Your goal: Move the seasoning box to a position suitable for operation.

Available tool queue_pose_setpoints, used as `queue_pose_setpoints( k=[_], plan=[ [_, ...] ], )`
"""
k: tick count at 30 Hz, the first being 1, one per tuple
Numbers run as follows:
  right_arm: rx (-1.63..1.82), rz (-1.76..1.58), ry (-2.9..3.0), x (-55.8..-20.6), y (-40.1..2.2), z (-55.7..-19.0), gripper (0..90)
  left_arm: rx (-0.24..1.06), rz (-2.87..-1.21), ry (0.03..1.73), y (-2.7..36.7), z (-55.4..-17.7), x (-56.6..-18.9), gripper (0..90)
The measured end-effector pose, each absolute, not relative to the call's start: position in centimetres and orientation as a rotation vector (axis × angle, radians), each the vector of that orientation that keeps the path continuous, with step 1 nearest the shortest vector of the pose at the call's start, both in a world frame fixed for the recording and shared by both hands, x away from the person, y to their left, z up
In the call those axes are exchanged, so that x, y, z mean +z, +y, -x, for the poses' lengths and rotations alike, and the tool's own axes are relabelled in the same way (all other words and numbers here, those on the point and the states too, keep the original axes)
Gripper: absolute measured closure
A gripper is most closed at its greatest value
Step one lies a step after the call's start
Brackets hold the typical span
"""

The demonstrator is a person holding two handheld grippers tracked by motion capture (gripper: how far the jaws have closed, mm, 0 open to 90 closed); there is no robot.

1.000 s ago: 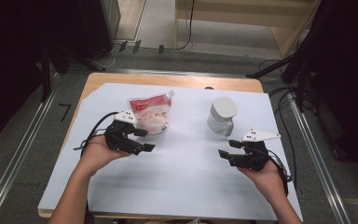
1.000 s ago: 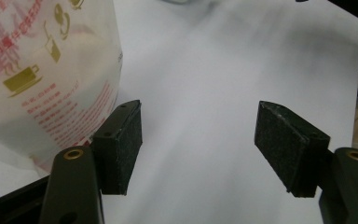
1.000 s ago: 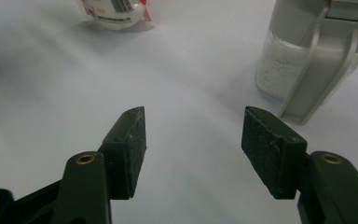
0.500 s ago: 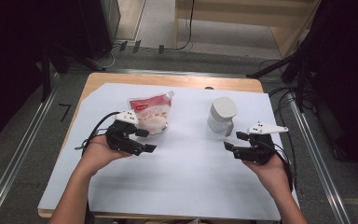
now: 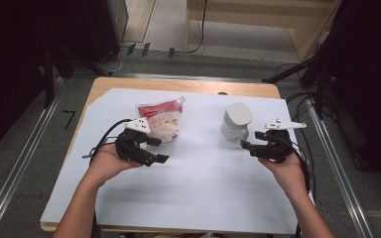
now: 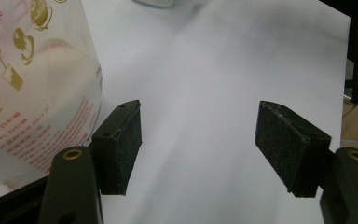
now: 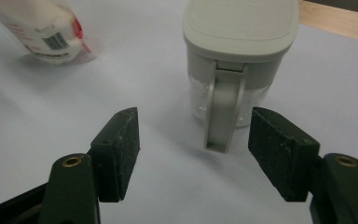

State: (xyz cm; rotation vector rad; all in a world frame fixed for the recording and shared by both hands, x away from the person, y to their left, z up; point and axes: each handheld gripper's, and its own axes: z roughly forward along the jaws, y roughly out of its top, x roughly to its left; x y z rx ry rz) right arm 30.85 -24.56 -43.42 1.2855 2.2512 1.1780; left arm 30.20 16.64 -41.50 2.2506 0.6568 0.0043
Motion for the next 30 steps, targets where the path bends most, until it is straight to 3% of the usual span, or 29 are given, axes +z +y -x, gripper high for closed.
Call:
queue_pose_setpoints(
  k=[12, 30],
  plan=[
    [1.151, -1.358, 2.193, -43.7, -25.0, -33.5, 20.5, -0.020, -2.239, 0.639, 16.2, -30.2, -41.5, 32.7],
    [1.107, -1.399, 2.146, -44.8, -23.3, -36.1, 13.2, -0.019, -2.235, 0.661, 17.0, -29.3, -41.8, 32.7]
  ],
)
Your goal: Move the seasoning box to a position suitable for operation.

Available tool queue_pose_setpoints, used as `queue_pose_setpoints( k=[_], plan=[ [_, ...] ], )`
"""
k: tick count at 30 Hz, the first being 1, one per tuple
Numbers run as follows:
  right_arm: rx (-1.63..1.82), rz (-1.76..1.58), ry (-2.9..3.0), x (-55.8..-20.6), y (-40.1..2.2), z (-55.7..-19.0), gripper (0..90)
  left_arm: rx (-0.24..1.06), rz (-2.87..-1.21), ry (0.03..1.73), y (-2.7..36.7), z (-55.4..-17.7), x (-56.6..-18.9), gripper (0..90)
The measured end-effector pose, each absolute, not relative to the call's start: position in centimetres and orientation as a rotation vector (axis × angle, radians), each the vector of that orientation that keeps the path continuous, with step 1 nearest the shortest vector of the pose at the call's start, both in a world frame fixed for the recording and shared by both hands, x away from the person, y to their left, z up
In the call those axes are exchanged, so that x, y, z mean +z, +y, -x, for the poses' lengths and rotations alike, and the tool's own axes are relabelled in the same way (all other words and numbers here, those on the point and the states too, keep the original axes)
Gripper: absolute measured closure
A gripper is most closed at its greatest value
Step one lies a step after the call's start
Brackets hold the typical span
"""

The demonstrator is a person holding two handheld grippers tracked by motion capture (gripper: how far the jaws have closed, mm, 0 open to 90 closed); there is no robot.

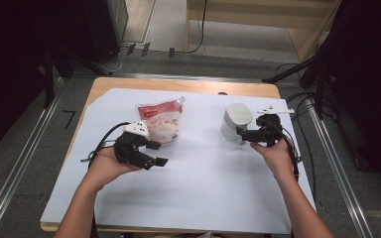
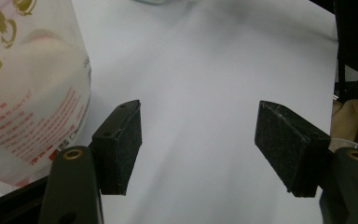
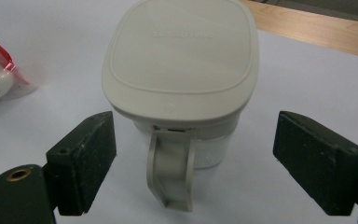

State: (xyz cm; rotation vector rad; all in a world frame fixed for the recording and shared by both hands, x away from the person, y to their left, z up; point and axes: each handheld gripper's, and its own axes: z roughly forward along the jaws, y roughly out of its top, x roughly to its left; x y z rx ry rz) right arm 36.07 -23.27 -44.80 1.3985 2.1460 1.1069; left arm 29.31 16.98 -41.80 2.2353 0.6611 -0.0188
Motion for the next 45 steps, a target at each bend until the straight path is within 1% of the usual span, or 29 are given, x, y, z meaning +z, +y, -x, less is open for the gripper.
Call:
queue_pose_setpoints(
  k=[8, 15, 19, 24, 45],
  plan=[
    [1.081, -1.421, 2.136, -46.2, -21.9, -37.3, 13.1, -0.026, -2.238, 0.689, 17.4, -29.1, -42.1, 32.7],
    [1.040, -1.415, 2.125, -47.6, -20.5, -38.3, 13.3, -0.052, -2.236, 0.676, 17.2, -29.1, -42.2, 32.7],
    [1.077, -1.466, 2.088, -48.3, -20.3, -38.9, 13.2, -0.049, -2.252, 0.675, 17.1, -29.1, -42.3, 32.7],
    [1.096, -1.434, 2.070, -49.0, -20.1, -39.2, 13.0, -0.059, -2.246, 0.677, 17.1, -29.2, -42.4, 32.8],
    [1.116, -1.386, 2.076, -49.1, -20.2, -38.8, 14.8, -0.049, -2.248, 0.685, 17.0, -29.3, -42.5, 33.0]
  ],
)
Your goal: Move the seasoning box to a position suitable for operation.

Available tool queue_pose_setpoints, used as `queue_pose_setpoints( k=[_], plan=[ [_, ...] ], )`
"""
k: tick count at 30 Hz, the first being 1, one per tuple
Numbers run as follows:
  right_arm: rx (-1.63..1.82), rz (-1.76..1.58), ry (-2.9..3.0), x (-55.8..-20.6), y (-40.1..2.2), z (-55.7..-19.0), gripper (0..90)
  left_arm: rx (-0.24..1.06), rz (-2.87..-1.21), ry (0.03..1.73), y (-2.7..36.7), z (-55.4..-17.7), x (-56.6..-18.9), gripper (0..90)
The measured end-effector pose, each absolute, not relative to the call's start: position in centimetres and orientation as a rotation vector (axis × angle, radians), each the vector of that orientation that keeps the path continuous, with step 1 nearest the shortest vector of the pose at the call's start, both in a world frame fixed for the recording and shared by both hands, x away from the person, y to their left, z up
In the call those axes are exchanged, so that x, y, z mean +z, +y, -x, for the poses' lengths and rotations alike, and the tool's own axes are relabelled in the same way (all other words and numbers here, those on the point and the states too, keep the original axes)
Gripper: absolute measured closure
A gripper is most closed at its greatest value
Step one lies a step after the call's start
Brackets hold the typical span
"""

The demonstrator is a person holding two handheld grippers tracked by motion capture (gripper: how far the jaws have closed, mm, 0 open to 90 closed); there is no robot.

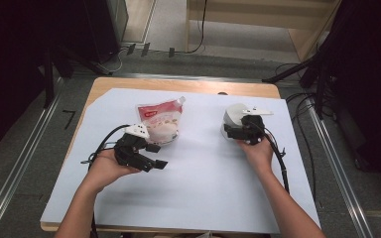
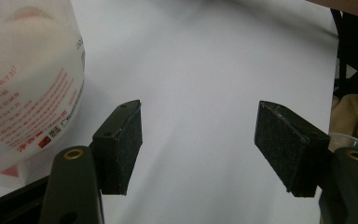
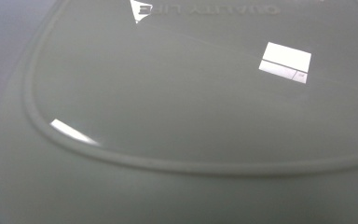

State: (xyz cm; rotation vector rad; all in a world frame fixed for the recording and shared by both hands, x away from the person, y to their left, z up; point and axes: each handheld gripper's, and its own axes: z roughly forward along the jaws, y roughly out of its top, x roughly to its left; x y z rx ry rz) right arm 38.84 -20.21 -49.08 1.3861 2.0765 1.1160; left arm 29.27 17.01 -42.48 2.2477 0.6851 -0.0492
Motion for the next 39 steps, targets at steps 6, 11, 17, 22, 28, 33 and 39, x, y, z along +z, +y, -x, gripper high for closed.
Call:
queue_pose_setpoints(
  k=[6, 11, 17, 22, 28, 33, 39],
  plan=[
    [1.131, -1.365, 2.058, -48.1, -20.8, -38.3, 14.8, -0.054, -2.245, 0.680, 16.8, -29.3, -42.5, 33.0],
    [1.166, -1.306, 2.085, -46.5, -21.0, -37.2, 14.8, -0.056, -2.252, 0.679, 16.6, -29.4, -42.4, 33.0],
    [1.209, -1.245, 2.124, -45.4, -20.5, -35.6, 14.8, -0.067, -2.254, 0.672, 16.3, -29.9, -42.5, 33.0],
    [1.233, -1.191, 2.154, -44.9, -20.0, -34.3, 14.8, -0.071, -2.257, 0.660, 16.0, -30.1, -42.5, 33.0],
    [1.249, -1.134, 2.199, -45.0, -19.1, -33.6, 14.8, -0.079, -2.258, 0.649, 15.7, -30.4, -42.5, 33.0],
    [1.233, -1.115, 2.243, -45.6, -18.1, -33.0, 14.8, -0.082, -2.260, 0.646, 15.4, -30.7, -42.5, 33.1],
    [1.233, -1.097, 2.289, -46.5, -16.9, -31.9, 14.8, -0.101, -2.251, 0.650, 15.5, -30.9, -42.6, 34.6]
  ],
)
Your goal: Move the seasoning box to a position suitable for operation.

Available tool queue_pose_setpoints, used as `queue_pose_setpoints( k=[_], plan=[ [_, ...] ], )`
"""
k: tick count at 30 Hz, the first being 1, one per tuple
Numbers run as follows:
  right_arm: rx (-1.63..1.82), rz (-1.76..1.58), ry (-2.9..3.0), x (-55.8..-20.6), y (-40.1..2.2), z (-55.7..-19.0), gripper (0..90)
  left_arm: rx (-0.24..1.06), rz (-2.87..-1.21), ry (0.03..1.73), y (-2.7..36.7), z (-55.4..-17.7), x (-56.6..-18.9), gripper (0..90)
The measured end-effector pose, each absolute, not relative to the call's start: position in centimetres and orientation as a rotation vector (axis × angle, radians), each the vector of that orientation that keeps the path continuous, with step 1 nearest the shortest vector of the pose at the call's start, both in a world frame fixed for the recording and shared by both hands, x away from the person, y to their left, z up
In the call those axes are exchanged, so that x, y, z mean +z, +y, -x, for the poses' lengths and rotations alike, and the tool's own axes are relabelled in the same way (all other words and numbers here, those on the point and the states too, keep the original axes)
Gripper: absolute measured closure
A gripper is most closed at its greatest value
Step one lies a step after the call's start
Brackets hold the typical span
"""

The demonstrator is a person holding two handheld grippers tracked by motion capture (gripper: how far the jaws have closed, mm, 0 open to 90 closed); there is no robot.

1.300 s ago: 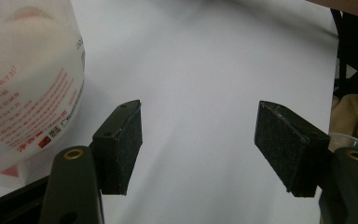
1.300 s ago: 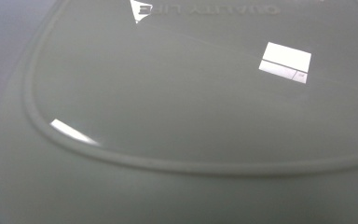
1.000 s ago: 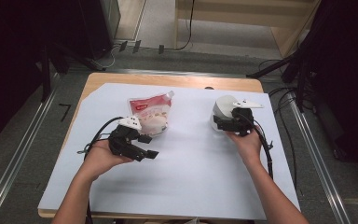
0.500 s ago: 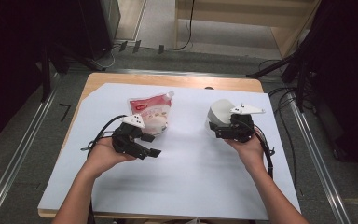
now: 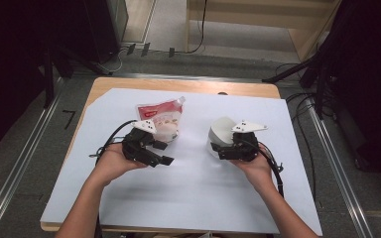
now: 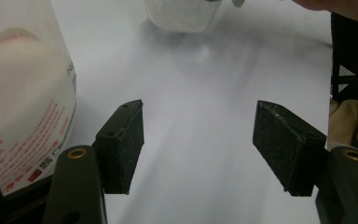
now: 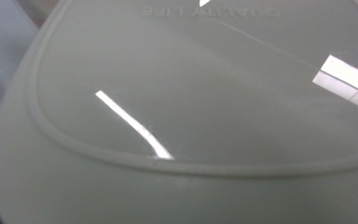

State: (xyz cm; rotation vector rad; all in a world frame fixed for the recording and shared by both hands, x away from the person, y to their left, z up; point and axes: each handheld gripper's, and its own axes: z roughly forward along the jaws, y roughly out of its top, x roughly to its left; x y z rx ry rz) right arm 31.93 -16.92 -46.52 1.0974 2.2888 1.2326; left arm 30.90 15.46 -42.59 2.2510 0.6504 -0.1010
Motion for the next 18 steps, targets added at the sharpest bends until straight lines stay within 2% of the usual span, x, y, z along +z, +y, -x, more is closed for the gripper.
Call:
queue_pose_setpoints(
  k=[18],
  plan=[
    [1.195, -0.996, 2.389, -48.6, -14.5, -30.2, 14.7, -0.096, -2.251, 0.650, 15.5, -31.0, -42.7, 35.0]
  ],
)
